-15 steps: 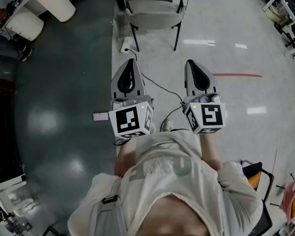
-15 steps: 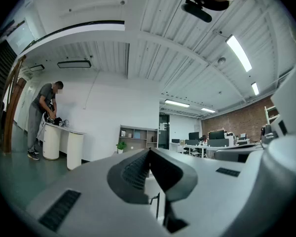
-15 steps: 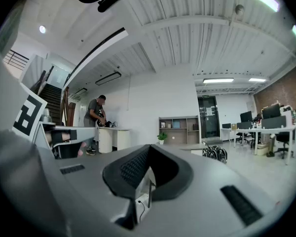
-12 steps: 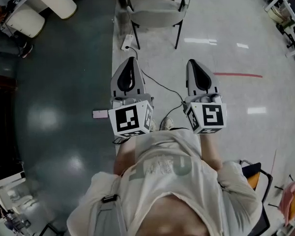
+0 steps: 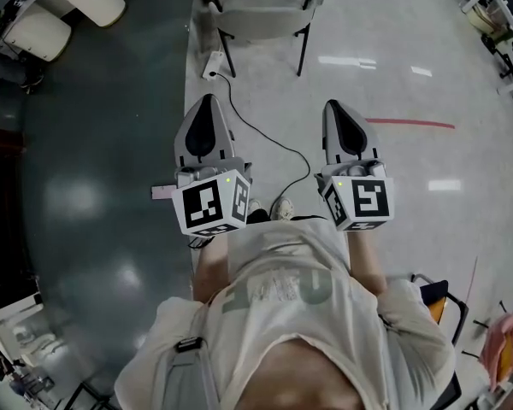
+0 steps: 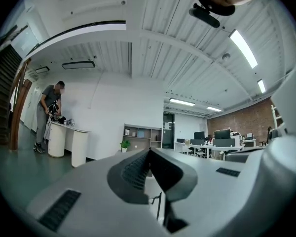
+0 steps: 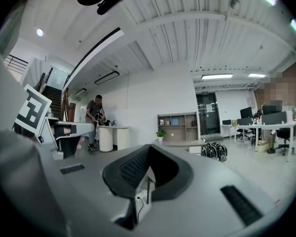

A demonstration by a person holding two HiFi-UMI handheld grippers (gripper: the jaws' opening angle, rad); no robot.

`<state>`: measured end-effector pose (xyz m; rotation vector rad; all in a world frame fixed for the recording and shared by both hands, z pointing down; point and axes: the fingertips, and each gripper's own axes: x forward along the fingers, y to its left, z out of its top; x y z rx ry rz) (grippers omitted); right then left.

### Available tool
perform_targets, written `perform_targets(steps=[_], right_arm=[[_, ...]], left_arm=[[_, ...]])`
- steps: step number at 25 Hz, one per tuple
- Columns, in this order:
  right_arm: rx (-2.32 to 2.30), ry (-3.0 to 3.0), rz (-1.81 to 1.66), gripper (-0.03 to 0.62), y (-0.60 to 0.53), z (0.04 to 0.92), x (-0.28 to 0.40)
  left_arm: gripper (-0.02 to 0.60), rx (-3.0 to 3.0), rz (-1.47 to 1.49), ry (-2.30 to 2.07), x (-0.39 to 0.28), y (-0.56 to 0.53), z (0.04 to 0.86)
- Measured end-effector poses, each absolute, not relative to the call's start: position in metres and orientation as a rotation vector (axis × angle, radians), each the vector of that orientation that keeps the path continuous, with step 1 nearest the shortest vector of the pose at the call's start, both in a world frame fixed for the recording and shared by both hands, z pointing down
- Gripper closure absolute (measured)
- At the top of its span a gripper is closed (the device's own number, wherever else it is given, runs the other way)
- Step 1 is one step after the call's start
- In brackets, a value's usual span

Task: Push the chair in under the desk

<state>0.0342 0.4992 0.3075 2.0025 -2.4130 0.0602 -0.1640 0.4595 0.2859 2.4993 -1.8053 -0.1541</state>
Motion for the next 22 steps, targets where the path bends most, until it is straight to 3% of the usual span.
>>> perform_targets(steps=[11, 22], right_arm=[[1.903, -2.4, 0.124, 0.577, 0.464, 0.342, 0.059], [1.917, -2.422, 0.107, 0.576, 0.298, 0.343, 0.07]], left_arm=[[0.567, 2.371, -0.153, -1.859, -0.164, 0.416, 0.315], [0.566, 2.474, -0.221, -1.762, -0.135, 0.258, 0.322]])
